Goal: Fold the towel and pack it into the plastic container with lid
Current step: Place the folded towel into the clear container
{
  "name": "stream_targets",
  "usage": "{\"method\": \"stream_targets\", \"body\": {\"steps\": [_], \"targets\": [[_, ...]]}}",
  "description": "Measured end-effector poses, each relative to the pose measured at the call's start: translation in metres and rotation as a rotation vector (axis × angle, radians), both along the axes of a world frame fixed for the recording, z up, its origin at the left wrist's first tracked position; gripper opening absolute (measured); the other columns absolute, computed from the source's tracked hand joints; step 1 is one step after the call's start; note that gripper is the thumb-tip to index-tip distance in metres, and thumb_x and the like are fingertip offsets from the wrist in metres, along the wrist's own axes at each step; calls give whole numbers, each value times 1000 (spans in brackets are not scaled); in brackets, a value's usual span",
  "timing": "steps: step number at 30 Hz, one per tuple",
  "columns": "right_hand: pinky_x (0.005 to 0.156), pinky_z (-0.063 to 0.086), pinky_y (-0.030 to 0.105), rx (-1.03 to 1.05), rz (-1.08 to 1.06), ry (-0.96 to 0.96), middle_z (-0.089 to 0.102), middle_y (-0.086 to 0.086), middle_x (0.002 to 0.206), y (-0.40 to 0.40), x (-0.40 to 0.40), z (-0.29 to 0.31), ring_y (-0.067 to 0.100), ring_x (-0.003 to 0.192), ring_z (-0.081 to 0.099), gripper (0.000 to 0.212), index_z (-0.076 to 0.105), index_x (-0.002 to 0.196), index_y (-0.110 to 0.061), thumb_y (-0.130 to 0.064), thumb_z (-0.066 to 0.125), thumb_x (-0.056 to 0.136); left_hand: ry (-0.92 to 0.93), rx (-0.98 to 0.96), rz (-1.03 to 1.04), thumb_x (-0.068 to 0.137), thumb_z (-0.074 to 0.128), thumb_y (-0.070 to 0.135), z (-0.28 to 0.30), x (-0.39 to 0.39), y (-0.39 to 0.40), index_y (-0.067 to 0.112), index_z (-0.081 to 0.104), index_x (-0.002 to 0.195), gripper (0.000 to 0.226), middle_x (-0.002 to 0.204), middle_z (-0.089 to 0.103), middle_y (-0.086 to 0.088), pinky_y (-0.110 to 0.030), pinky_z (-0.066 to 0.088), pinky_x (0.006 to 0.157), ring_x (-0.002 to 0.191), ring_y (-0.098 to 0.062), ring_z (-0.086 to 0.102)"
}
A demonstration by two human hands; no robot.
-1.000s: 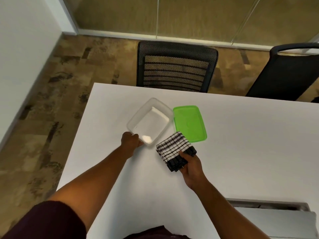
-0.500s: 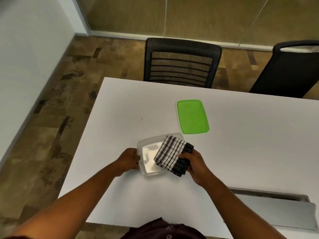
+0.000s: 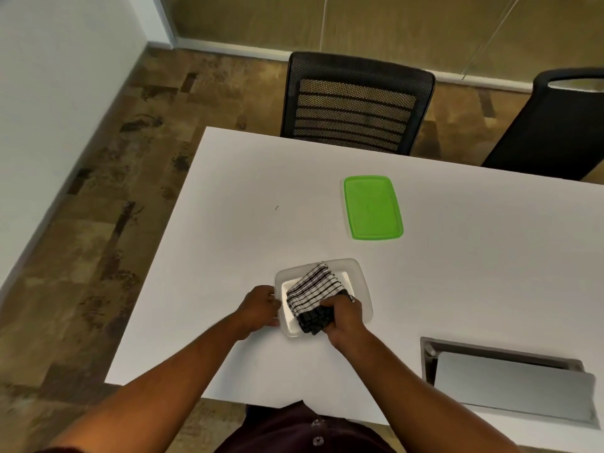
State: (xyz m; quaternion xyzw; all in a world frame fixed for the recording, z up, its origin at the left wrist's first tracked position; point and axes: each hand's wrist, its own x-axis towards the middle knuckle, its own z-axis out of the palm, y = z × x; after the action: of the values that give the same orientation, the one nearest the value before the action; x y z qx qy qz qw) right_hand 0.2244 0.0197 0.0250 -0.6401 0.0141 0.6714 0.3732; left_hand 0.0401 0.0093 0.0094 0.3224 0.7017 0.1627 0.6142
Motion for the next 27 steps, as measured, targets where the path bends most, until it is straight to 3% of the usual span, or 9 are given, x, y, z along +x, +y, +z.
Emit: {"method": "stream_targets", "body": {"steps": [7,15,18,21,23,25,27], "targets": [[98,52,66,-118,-106,12,65,29,127,-10,-23,-2,48,116,63,40,59,131,3,7,53,92,-11,-2,-36,98,51,8,2,-1,-2,4,61,121,26,113,69,-18,-45,61,86,101,-32,71],[91,56,59,-102,-136,-89,62,27,129,-6,-47,-16,43,113,64,50,50,136,5,17,57,88,-37,5,-83,98,54,13,6,-4,0,7,63,121,25,116,70,-17,-47,61,87,105,-32,70],[96,56,59,-109,32,-252,65,25,123,-2,-43,-26,42,112,65,32,56,114,0,16,56,87,-40,-1,-86,100,52,11,5,-5,0,6,60,125,27,120,68,-17,-48,60,89,108,-32,69],[100,55,55,-171,346,-430,66,24,121,4,-33,-30,39,112,64,6,59,89,-4,2,60,89,-47,-7,-93,100,52,11,4,-6,-1,5,59,127,28,121,67,-16,-47,60,90,107,-31,70],[103,54,52,-170,537,-529,66,22,120,8,-25,-29,38,113,62,15,54,77,-11,-6,64,88,-48,-10,-88,100,53,12,2,-6,-2,5,58,126,28,121,67,-16,-47,60,89,105,-31,70],[102,53,47,-141,722,-631,66,20,120,10,-18,-24,36,114,62,15,55,80,-9,-13,68,86,-43,-12,-81,100,53,13,2,-6,-2,4,58,125,27,121,68,-17,-47,60,89,104,-31,71],[96,54,39,-108,881,-680,61,18,126,10,-10,-19,33,115,59,25,59,102,-9,-24,72,86,-40,-9,-82,100,54,15,2,-6,-1,5,58,125,27,120,68,-16,-46,61,88,103,-30,71]]}}
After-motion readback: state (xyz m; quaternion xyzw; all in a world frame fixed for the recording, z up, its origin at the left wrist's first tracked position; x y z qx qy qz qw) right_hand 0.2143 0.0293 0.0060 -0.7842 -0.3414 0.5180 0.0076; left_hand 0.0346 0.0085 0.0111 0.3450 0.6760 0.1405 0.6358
